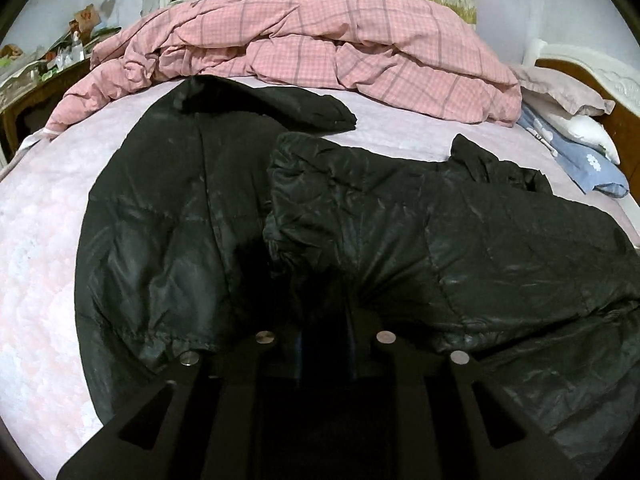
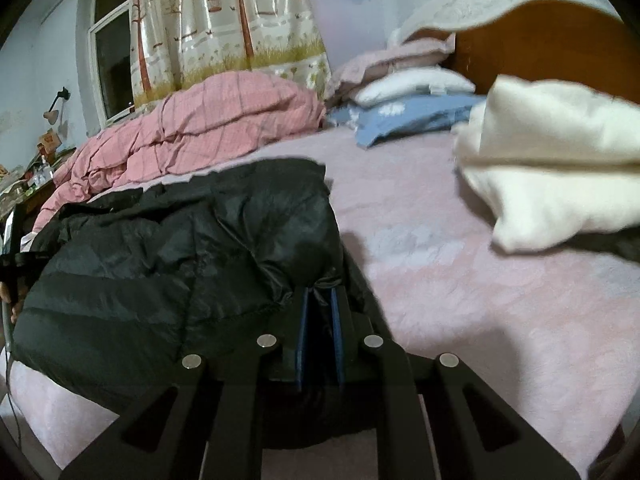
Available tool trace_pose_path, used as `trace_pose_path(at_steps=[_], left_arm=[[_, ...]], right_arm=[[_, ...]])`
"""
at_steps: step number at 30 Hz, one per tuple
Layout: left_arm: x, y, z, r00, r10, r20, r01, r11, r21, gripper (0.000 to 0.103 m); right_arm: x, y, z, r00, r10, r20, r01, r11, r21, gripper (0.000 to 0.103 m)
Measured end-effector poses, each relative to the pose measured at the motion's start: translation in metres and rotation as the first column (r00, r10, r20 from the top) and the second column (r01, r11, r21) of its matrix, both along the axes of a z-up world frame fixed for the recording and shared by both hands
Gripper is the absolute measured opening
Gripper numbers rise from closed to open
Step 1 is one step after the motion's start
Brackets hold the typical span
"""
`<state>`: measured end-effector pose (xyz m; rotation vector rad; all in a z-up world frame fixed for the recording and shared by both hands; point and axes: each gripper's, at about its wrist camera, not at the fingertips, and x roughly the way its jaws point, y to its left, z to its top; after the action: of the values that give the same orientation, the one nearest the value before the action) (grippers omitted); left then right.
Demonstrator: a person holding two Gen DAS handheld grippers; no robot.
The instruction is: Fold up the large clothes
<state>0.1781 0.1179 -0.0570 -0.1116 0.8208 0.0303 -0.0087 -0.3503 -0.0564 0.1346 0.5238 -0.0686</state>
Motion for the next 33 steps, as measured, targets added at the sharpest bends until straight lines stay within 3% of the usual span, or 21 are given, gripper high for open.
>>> trace_pose_path(at_steps=[2, 6, 8, 10, 12, 14, 15, 16, 17, 19, 20, 21, 22, 25, 27, 29, 31, 33], left_arm=[[-0.001, 0.003, -0.002, 1.0, 0.001, 0.008, -0.001, 1.0, -0.021, 0.018], [-0.002, 0.009, -0.002, 1.0, 0.0, 0.016, 0.001, 0.998, -0.063, 0.018], [-0.004, 0.012, -0.003, 1.0, 0.004, 0.021, -0.002, 0.997, -0.078, 0.02], [-0.007, 0.016, -0.003, 0.999, 0.008, 0.034, -0.004, 0.995, -0.104, 0.021], [-0.008, 0.02, -0.004, 0.999, 0.015, 0.035, -0.01, 0.991, -0.132, 0.021], [-0.005, 0.021, -0.005, 1.0, 0.015, 0.02, -0.012, 0.99, -0.137, 0.022], [-0.004, 0.02, -0.005, 1.0, 0.015, 0.013, -0.013, 0.991, -0.136, 0.023], [-0.004, 0.02, -0.006, 1.0, 0.016, 0.011, -0.014, 0.991, -0.136, 0.023], [-0.005, 0.021, -0.006, 1.0, 0.016, 0.013, -0.014, 0.99, -0.138, 0.023], [-0.005, 0.023, -0.006, 1.0, 0.019, 0.016, -0.016, 0.988, -0.151, 0.024], [-0.005, 0.024, -0.007, 1.0, 0.022, 0.015, -0.019, 0.987, -0.16, 0.025], [-0.004, 0.025, -0.007, 1.0, 0.024, 0.014, -0.021, 0.985, -0.169, 0.025], [-0.004, 0.027, -0.007, 1.0, 0.024, 0.013, -0.021, 0.984, -0.179, 0.025], [-0.005, 0.029, -0.008, 1.0, 0.026, 0.013, -0.023, 0.98, -0.197, 0.025], [-0.005, 0.03, -0.009, 1.0, 0.026, 0.013, -0.023, 0.979, -0.204, 0.026], [-0.004, 0.031, -0.009, 1.0, 0.025, 0.011, -0.022, 0.976, -0.216, 0.026], [-0.004, 0.033, -0.01, 1.0, 0.027, 0.012, -0.024, 0.973, -0.228, 0.026], [-0.004, 0.034, -0.01, 1.0, 0.029, 0.01, -0.026, 0.972, -0.234, 0.026]], right_arm=[[-0.009, 0.008, 0.021, 0.999, -0.017, 0.048, 0.018, 1.0, -0.017, 0.011], [-0.007, 0.027, 0.071, 0.992, 0.062, 0.113, -0.072, 0.994, 0.086, 0.012], [0.014, 0.047, 0.097, 0.984, 0.156, 0.09, -0.167, 0.978, 0.125, 0.017], [0.044, 0.078, 0.122, 0.965, 0.257, 0.046, -0.261, 0.955, 0.139, 0.032], [0.074, 0.114, 0.145, 0.943, 0.33, 0.035, -0.332, 0.931, 0.151, 0.034], [0.118, 0.153, 0.163, 0.902, 0.431, 0.001, -0.419, 0.876, 0.241, 0.035], [0.135, 0.166, 0.167, 0.887, 0.462, -0.009, -0.439, 0.849, 0.295, 0.043], [0.162, 0.182, 0.17, 0.858, 0.513, -0.019, -0.467, 0.796, 0.385, 0.054], [0.19, 0.201, 0.171, 0.826, 0.563, -0.034, -0.488, 0.744, 0.456, 0.056], [0.236, 0.24, 0.168, 0.773, 0.629, -0.087, -0.532, 0.717, 0.451, 0.057], [0.254, 0.257, 0.166, 0.771, 0.626, -0.113, -0.539, 0.737, 0.407, 0.057], [0.28, 0.276, 0.16, 0.794, 0.593, -0.132, -0.518, 0.775, 0.363, 0.057], [0.301, 0.287, 0.151, 0.803, 0.578, -0.144, -0.498, 0.784, 0.37, 0.057], [0.373, 0.315, 0.098, 0.751, 0.607, -0.26, -0.404, 0.734, 0.546, 0.058], [0.405, 0.329, 0.062, 0.735, 0.594, -0.328, -0.312, 0.724, 0.615, 0.058], [0.426, 0.338, 0.031, 0.734, 0.557, -0.388, -0.213, 0.731, 0.648, 0.058], [0.445, 0.346, 0.006, 0.737, 0.536, -0.412, -0.132, 0.712, 0.689, 0.058], [0.461, 0.352, -0.011, 0.743, 0.507, -0.437, -0.069, 0.707, 0.704, 0.066]])
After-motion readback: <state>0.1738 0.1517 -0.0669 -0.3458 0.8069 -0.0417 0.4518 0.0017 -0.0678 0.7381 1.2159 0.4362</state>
